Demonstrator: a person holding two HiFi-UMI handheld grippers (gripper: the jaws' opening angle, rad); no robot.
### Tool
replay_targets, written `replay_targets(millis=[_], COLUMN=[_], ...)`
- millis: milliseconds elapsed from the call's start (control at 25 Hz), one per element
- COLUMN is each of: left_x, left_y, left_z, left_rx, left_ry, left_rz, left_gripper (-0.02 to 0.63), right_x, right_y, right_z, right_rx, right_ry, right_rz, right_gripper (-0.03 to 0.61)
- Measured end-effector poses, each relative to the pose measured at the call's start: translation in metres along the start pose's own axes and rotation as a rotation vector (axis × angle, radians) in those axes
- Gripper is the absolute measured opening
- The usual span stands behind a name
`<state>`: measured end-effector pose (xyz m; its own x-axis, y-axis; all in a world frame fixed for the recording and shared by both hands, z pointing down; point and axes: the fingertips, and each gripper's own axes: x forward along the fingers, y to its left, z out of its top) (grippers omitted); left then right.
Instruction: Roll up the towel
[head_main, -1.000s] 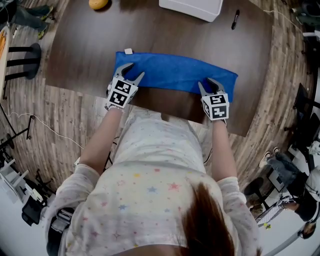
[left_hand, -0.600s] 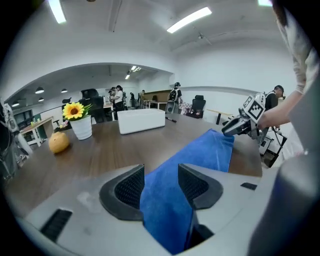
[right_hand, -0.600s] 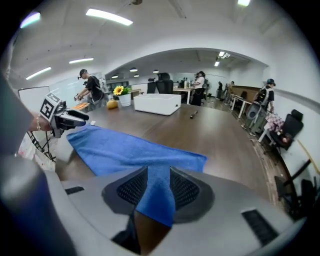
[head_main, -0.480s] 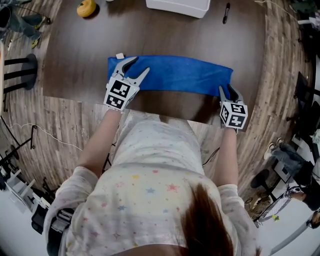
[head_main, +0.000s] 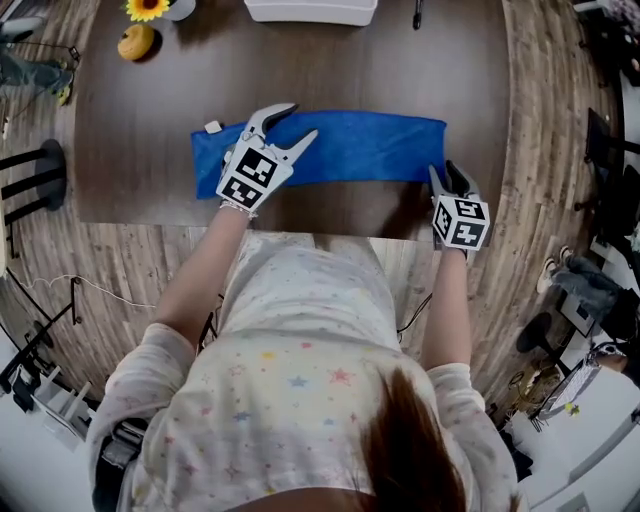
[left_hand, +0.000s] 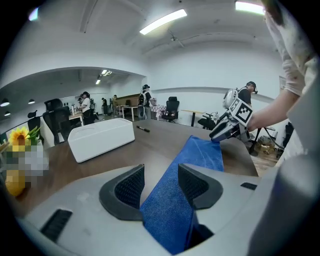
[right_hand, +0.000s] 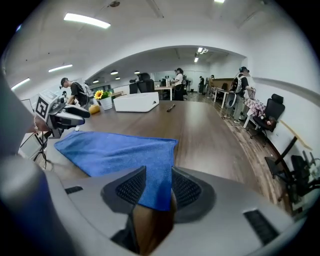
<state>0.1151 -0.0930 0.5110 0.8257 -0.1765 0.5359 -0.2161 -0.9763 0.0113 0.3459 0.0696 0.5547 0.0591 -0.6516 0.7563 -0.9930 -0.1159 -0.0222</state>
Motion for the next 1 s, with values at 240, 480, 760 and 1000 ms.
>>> replay_targets(millis=[240,480,760,1000], left_x=[-0.002,-0.029,-0.046,-0.064], left_y=[0.002,0.025,0.044,0.067], left_z=[-0.013,-0.037,-0.061,-0.081], left_rx=[0.006,-0.03,-0.078,-0.113], left_ry=[0.061,0.107,0.132,0.164], left_rz=[-0.005,0.042,0.082,0.141], left_gripper=[0.189,0.189,0.189,0.189], right_x=[0.023,0.055,0.061,0.071], right_y=[-0.007,-0.003,0.007,0.008], right_z=[0.028,0.044,0.04,0.052], right_rx=[0.013,-0.013,-0.047,-0.103], right_ry=[-0.022,0.016,0.031,0.034], right_rz=[0.021,0.036,0.031,0.021], right_gripper=[0.158,0.174,0.09,0.031])
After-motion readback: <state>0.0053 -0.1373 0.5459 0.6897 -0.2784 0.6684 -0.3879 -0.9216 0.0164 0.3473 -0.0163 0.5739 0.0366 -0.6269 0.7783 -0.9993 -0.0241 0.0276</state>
